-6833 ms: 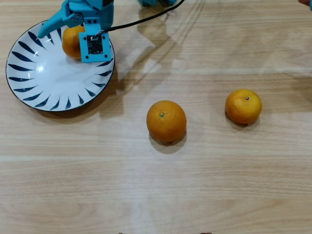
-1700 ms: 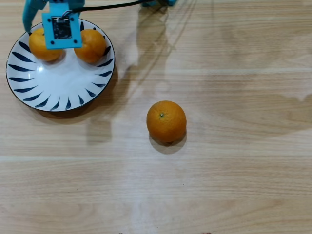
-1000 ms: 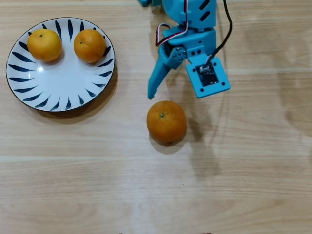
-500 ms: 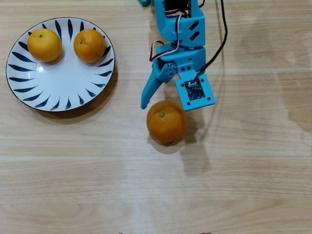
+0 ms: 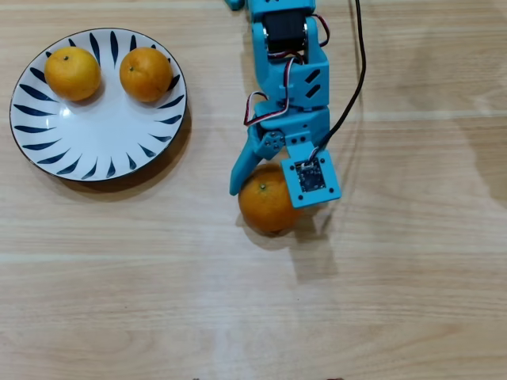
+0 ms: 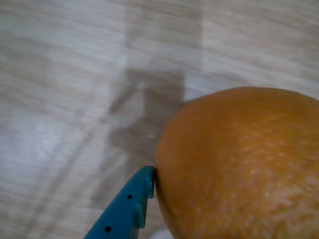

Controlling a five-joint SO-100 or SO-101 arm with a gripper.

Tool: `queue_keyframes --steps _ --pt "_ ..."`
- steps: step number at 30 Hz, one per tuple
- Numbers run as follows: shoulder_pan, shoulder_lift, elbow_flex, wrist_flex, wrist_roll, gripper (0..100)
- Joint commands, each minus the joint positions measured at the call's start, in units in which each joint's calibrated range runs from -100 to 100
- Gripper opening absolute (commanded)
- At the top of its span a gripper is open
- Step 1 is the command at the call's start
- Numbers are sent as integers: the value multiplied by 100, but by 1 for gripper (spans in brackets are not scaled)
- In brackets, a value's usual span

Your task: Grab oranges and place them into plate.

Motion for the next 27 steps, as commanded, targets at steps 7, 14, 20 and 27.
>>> queue_keyframes --steps 7,14,20,27 --pt "87 248 -104 -415 -26 35" --pt "79 248 -104 -415 -32 29" --pt "23 231 -104 -407 -121 23" --pt "111 -377 -132 -286 109 23"
